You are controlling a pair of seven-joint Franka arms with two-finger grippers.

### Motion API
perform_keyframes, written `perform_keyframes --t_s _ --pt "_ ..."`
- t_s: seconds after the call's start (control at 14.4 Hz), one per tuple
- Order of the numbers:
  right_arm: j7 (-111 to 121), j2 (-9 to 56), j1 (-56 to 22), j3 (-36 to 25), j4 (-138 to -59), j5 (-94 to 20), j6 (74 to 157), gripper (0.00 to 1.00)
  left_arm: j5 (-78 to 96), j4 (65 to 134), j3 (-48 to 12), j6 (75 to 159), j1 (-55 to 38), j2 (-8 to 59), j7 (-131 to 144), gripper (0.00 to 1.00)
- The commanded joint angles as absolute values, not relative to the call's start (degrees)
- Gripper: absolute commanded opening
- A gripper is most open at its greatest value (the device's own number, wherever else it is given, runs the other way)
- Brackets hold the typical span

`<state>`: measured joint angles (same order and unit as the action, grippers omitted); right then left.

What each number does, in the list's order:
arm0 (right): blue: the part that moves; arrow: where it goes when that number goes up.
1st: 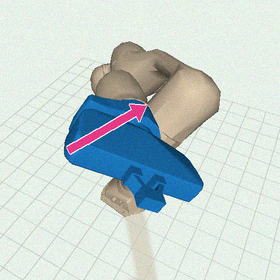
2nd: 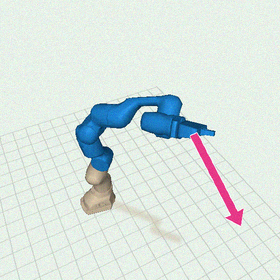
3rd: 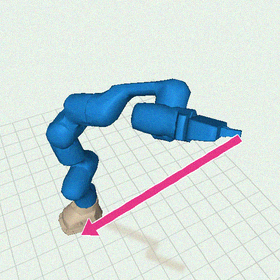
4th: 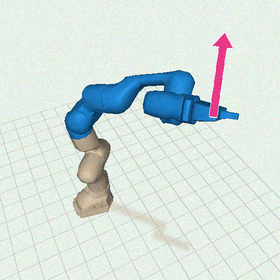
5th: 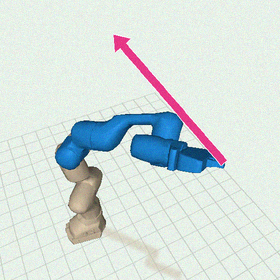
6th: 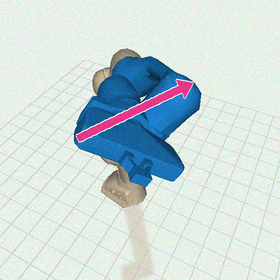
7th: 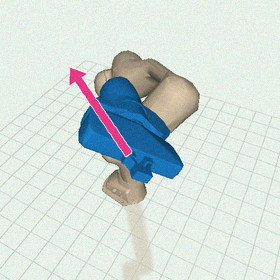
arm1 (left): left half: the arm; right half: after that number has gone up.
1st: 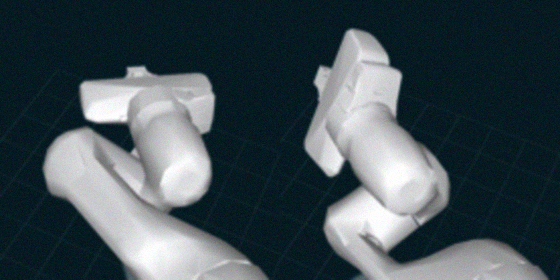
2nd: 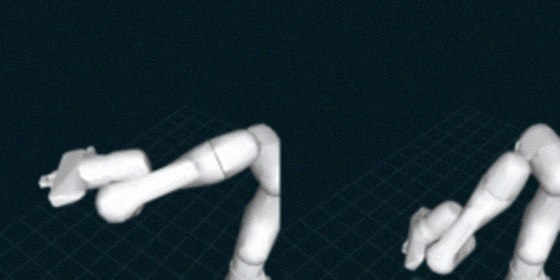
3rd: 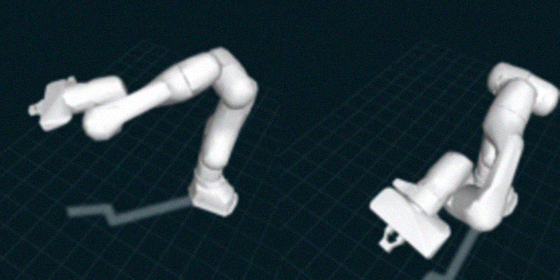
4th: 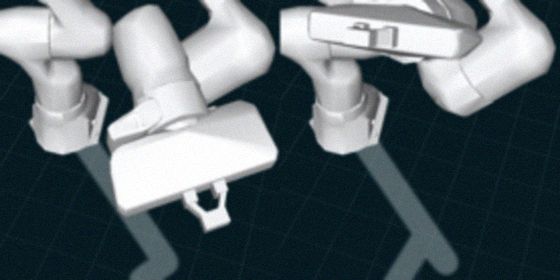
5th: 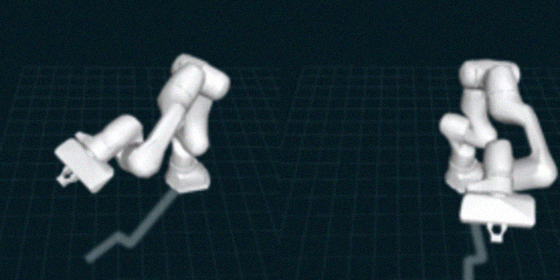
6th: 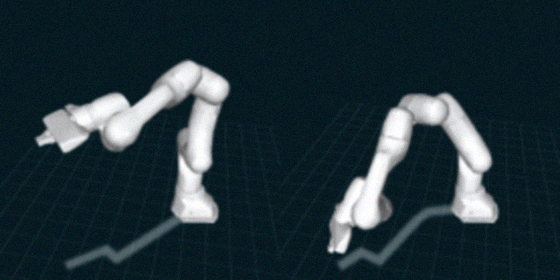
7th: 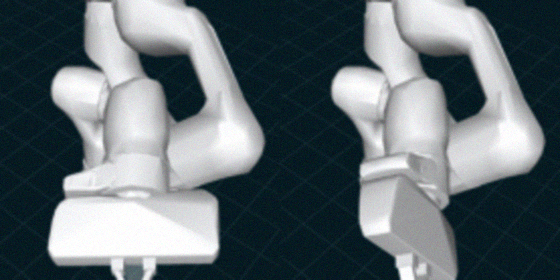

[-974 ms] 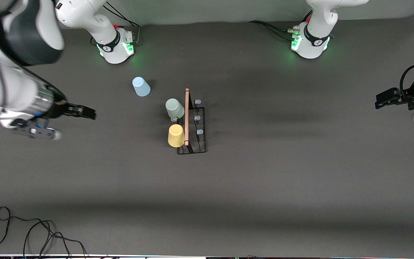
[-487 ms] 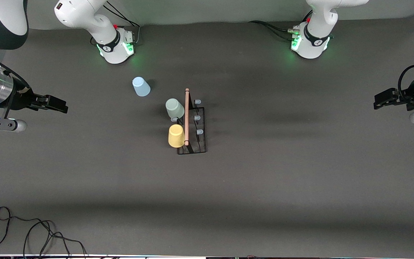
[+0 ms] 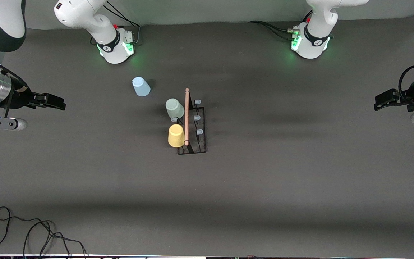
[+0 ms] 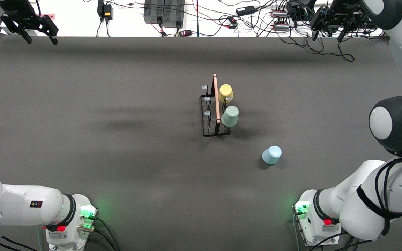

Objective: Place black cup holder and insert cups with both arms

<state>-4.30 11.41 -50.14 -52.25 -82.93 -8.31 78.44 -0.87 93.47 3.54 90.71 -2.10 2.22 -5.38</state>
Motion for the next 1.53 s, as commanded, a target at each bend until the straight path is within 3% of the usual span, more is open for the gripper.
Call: perform_keyframes --t_s 0.0,0.28,0.49,0.7,1.04,1.18,1.46 --pt "-3.08 10.03 -40.03 -41.1 -81.74 -4.59 77.26 1.0 -0.79 94.39 3.78 91.14 -2.37 1.41 -5.98 1.0" --pt "-2.99 6.86 -20.87 -18.24 -83.23 2.28 77.26 1.0 -0.79 94.66 3.78 90.97 -2.37 1.49 -5.45 1.0" --pt "-2.9 4.84 -12.24 -9.6 -85.07 2.9 77.43 1.0 -0.88 94.75 3.78 91.05 -2.11 1.41 -5.45 1.0" --pt "-0.98 2.21 -7.75 -5.2 -88.75 5.71 78.92 1.0 -0.79 94.75 3.78 90.88 -2.11 1.41 -5.45 1.0" --pt "-0.62 -5.35 -2.31 -1.25 -100.62 5.01 90.42 1.0 -0.88 94.66 3.78 90.62 -2.11 1.14 -5.45 1.0" --pt "-0.62 -5.01 2.79 4.46 -100.2 5.01 90.79 1.0 -0.88 94.66 3.78 90.62 -2.2 1.14 -5.62 1.0" --pt "-0.88 -3.52 3.25 3.96 -98.0 4.31 90.97 1.0 -0.79 94.75 3.78 90.7 -2.2 1.06 -6.06 1.0"
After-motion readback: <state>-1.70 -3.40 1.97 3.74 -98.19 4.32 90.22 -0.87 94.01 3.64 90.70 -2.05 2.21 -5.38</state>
